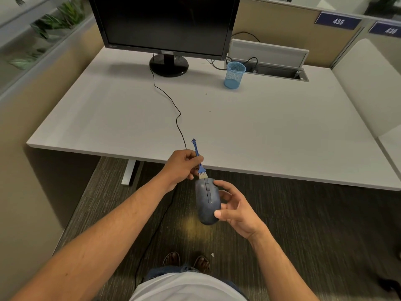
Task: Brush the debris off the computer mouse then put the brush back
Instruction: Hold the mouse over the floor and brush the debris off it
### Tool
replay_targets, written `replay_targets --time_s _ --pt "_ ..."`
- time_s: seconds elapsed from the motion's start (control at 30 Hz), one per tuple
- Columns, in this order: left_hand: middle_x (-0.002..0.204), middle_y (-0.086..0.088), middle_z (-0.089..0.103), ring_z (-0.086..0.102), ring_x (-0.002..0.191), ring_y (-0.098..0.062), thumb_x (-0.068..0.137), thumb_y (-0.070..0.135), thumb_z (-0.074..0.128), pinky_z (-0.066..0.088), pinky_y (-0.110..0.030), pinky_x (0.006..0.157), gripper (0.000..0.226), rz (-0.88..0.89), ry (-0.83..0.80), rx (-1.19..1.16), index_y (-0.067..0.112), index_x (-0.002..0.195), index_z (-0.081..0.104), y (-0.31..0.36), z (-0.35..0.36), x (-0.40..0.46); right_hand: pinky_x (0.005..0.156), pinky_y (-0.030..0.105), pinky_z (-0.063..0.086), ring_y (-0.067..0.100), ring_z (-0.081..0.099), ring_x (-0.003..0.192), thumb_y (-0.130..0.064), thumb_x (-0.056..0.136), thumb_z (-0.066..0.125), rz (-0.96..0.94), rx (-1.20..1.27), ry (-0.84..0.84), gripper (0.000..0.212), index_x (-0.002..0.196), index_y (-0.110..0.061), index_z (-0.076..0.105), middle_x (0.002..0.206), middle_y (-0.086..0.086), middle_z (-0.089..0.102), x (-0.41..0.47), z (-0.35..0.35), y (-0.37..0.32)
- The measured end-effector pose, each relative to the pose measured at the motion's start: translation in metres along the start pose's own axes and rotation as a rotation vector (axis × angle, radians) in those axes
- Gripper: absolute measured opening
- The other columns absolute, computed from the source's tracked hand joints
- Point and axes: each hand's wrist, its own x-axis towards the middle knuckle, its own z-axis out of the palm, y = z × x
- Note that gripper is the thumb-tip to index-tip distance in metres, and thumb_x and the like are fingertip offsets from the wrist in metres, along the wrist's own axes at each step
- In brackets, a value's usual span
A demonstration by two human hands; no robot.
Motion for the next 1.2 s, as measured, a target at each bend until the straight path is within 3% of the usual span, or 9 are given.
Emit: replay_targets --time_s 0.17,0.4,0.8,1.03,1.2 --pt "0.086 -0.009 0.069 0.062 0.062 -0.007 0.098 0.021 0.062 0.048 -0.018 0.052 0.015 -0.032 -0.035 0.006 0.007 0.098 0.068 -0.001 -0.002 0.002 0.087 0.052 0.059 0.042 0.066 0.113 -0.001 0.067 0.084 -0.021 0.004 0.035 0.081 0.139 -0.022 0.056 0.140 0.017 0.057 -0.002 -0.005 -0.001" --pt "0.071 -0.001 0.066 0.059 0.054 -0.002 0.097 0.020 0.063 0.047 -0.017 0.050 0.016 -0.103 -0.092 0.096 0.006 0.096 0.070 -0.002 -0.016 0.007 0.084 0.048 0.059 0.041 0.066 0.115 -0.002 0.068 0.085 -0.019 0.006 0.032 0.079 0.138 -0.025 0.057 0.139 0.014 0.059 -0.002 -0.006 0.000" --pt "0.089 -0.013 0.073 0.065 0.063 -0.009 0.097 0.023 0.064 0.049 -0.018 0.052 0.014 -0.035 -0.020 0.008 0.011 0.095 0.068 -0.004 -0.004 0.009 0.087 0.051 0.059 0.042 0.065 0.115 -0.002 0.069 0.085 -0.008 -0.001 0.014 0.081 0.141 -0.023 0.054 0.137 0.011 0.061 0.004 -0.005 -0.002" --pt "0.074 -0.003 0.068 0.062 0.057 -0.004 0.096 0.023 0.065 0.049 -0.019 0.052 0.015 -0.061 -0.081 0.049 0.009 0.095 0.071 -0.012 -0.015 0.009 0.084 0.053 0.059 0.039 0.066 0.116 -0.001 0.067 0.085 -0.039 0.026 0.060 0.082 0.140 -0.023 0.056 0.137 0.013 0.060 0.002 -0.012 -0.004" --pt "0.084 -0.010 0.071 0.064 0.059 -0.006 0.097 0.023 0.063 0.049 -0.017 0.051 0.017 -0.063 -0.017 0.005 0.007 0.098 0.069 -0.012 -0.019 0.008 0.085 0.055 0.059 0.041 0.065 0.116 -0.002 0.067 0.085 -0.022 0.016 0.042 0.082 0.140 -0.023 0.055 0.140 0.016 0.057 0.003 -0.014 -0.005"
